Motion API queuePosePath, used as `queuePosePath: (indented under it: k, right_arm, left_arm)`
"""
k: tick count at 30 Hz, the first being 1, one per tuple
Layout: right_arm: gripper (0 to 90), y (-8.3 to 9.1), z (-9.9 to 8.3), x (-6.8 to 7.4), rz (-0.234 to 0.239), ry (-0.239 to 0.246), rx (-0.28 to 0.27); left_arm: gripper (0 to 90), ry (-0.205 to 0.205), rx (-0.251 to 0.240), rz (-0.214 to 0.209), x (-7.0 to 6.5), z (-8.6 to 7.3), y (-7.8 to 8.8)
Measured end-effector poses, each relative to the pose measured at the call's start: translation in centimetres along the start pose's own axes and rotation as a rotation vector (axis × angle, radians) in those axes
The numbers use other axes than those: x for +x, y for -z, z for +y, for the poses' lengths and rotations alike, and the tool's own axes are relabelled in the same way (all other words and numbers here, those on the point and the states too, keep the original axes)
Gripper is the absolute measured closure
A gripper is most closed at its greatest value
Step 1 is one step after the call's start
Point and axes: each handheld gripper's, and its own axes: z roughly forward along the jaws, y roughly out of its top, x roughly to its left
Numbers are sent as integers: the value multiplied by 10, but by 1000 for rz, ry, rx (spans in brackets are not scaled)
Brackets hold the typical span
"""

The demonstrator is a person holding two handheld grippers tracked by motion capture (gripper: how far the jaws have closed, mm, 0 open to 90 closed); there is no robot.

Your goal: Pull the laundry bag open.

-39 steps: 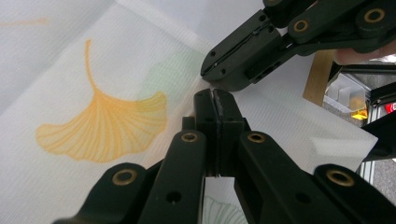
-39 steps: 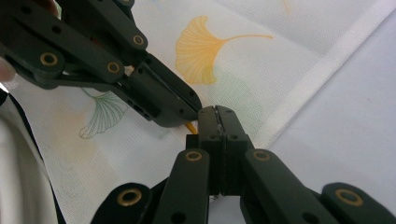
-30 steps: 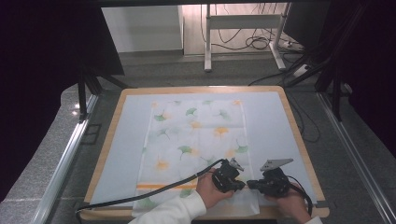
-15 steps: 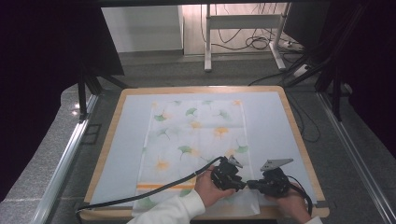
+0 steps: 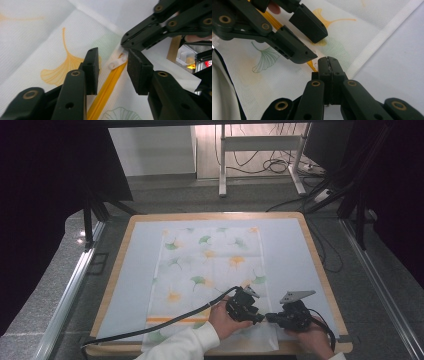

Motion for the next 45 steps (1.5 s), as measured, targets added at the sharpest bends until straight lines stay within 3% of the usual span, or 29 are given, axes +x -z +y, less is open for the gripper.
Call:
queuePosePath:
  k: [2,6,8,15,20,22,24,26,33,36,43,45]
  right_arm:
    - [896,3,-2,2,-11,2,0]
    - [896,4,-4,2,-20,-43,-8]
    - [896,4,0,0,-26,-44,-20]
    - [896,-8,14,-9,-26,-25,23]
    - [896,-9,14,-11,-20,-49,23]
    - [897,-9,13,-11,-22,-47,18]
    - [897,-9,12,-11,-24,-41,15]
    - [897,-9,12,-11,-26,-38,13]
    - [897,-9,11,-11,-27,-36,10]
    - [897,-9,11,-11,-24,-39,8]
    - [897,-9,10,-12,-19,-44,7]
    - [897,-9,10,-12,-19,-42,5]
  left_arm:
    - [618,0,-4,0,0,0,-1]
    - [618,-6,-8,-8,-3,0,-2]
    - [614,-21,-2,-10,-4,1,-1]
    - [606,-12,6,-6,-3,0,-2]
    - [619,-17,0,7,-8,0,-4]
    - [636,-21,-1,18,-10,-1,-3]
    - [673,-20,5,0,-13,-2,-3]
    - [678,-49,14,20,-17,-4,-4]
    - [717,-32,14,16,-14,-2,-6]
    - [810,-27,15,19,-11,-1,-6]
    - [833,-73,18,42,-17,-4,-6]
    - [836,-68,19,37,-16,-3,-6]
